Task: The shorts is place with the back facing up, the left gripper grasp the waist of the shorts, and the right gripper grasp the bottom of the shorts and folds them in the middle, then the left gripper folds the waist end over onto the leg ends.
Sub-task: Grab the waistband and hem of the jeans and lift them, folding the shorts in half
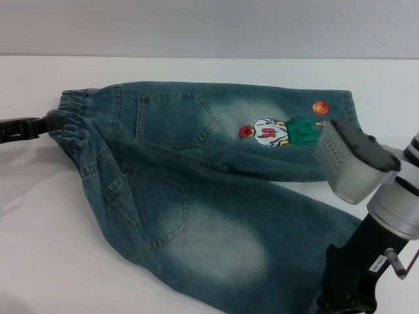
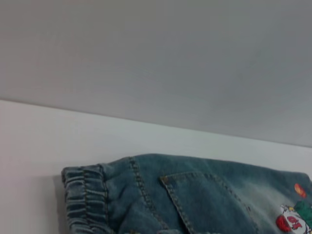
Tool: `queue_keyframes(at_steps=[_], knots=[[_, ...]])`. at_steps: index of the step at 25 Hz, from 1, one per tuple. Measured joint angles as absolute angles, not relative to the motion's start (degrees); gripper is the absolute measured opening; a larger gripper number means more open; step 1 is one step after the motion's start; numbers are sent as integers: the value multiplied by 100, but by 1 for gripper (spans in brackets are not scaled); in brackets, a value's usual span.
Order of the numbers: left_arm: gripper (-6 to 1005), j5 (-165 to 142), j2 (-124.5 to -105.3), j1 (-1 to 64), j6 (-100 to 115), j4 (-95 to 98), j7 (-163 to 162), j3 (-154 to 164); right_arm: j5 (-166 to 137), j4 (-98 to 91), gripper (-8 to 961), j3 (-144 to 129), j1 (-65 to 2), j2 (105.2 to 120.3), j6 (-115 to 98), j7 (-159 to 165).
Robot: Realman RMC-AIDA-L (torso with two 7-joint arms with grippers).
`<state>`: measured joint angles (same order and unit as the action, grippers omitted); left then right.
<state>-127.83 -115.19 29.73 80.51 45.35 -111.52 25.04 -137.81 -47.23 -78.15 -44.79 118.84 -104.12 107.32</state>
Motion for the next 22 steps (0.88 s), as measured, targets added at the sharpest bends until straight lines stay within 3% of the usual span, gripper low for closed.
queue_keyframes(at_steps=[22], knots=[[48, -12346, -11504, 2789, 7789, 4557, -11012, 2486, -11990, -5506, 24, -4877, -3234, 11843, -10532, 9204]])
